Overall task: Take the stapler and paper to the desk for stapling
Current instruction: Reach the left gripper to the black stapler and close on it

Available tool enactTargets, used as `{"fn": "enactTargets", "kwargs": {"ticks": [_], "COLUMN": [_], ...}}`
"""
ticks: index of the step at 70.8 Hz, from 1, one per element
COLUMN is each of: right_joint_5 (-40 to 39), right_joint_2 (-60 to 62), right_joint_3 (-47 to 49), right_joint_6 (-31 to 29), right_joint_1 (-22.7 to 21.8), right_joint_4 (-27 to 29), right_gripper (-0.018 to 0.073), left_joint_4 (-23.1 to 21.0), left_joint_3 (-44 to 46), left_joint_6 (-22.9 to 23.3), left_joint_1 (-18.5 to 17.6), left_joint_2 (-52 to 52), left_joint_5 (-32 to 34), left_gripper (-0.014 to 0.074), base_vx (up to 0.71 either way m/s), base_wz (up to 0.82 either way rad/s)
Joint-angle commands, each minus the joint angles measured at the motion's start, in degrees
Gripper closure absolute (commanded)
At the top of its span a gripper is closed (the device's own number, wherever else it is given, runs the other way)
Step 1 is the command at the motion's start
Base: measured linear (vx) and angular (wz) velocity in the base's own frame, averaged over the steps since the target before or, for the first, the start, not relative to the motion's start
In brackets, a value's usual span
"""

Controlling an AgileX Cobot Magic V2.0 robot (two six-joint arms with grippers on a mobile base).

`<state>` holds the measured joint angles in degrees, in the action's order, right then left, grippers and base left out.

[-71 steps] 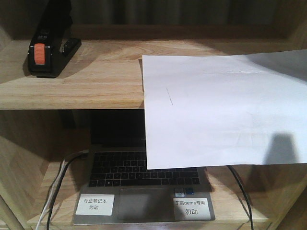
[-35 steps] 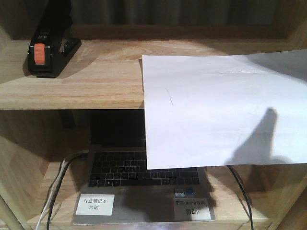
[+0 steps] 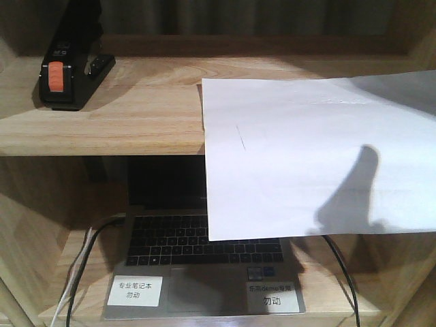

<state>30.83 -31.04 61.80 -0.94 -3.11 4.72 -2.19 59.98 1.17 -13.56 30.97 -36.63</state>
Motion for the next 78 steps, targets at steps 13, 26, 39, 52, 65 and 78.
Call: {"fn": "enactTargets", "kwargs": {"ticks": [13, 26, 39, 52, 65, 78], "right_joint_5": [-5.03, -5.03, -5.03, -5.03, -5.03, -5.03], "right_joint_2": [-0.79, -0.79, -0.79, -0.79, -0.79, -0.79], "right_joint_3": [1.38, 1.38, 1.38, 1.38, 1.38, 1.38], "right_joint_6": [-0.48, -0.48, -0.48, -0.48, -0.48, -0.48], "right_joint_1": [-0.24, -0.24, -0.24, -0.24, -0.24, -0.24], "right_joint_4": [0.08, 0.08, 0.08, 0.08, 0.08, 0.08], "right_gripper": [-0.0082, 0.0004, 0.0073, 0.0112, 0.0126, 0.0126], "left_joint_4": [-0.38, -0.44, -0.49, -0.39, -0.39, 3.66], "left_joint_3": [1.3, 1.3, 1.36, 1.47, 1.47, 6.03], "left_joint_6": [-1.92, -1.92, -1.92, -1.92, -1.92, 1.2], "left_joint_1": [-11.12, -15.33, -16.89, -16.89, -16.89, -16.89], "left_joint_2": [6.26, 11.45, 16.2, 19.28, 19.68, 21.87], "left_joint_5": [9.11, 11.51, 15.7, 18.38, 20.0, 17.54], "left_gripper": [-0.0105, -0.0099, -0.0087, -0.0084, -0.0078, -0.0064], "base_vx": [0.0, 0.0, 0.0, 0.0, 0.0, 0.0], "base_wz": [0.0, 0.0, 0.0, 0.0, 0.0, 0.0]}}
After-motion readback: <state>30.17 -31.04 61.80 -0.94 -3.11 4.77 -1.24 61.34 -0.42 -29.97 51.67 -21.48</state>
